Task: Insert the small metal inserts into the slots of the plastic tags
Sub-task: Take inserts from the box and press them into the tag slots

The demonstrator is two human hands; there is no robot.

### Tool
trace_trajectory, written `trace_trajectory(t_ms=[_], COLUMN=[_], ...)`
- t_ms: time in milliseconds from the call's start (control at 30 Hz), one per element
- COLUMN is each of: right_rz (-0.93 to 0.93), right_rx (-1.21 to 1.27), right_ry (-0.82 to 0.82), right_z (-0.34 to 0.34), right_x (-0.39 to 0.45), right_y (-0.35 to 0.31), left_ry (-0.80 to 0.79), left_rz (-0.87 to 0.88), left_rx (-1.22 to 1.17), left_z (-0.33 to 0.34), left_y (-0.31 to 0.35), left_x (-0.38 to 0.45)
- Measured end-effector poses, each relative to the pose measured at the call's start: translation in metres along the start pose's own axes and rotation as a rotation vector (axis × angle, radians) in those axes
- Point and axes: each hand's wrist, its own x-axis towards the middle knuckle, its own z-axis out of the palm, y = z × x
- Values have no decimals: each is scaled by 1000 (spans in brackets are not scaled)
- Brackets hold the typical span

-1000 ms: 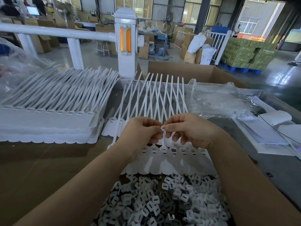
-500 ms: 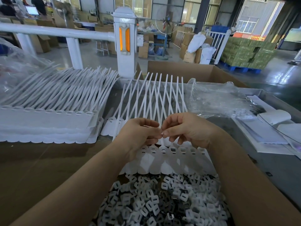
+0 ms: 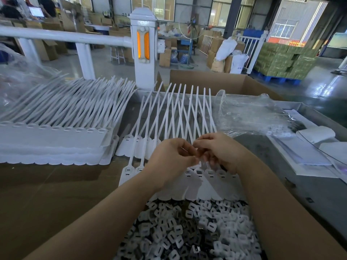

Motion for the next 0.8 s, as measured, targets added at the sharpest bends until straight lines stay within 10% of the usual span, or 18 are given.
trace_trajectory(t_ms=[800], right_rz=[19], right_rx=[13], right_ry=[-16], right_z=[0], right_x=[5], right_y=[2], left_ry=[-17], left_rz=[232], left_rx=[395], left_z=[13], left_y=[-1], left_x=[-2])
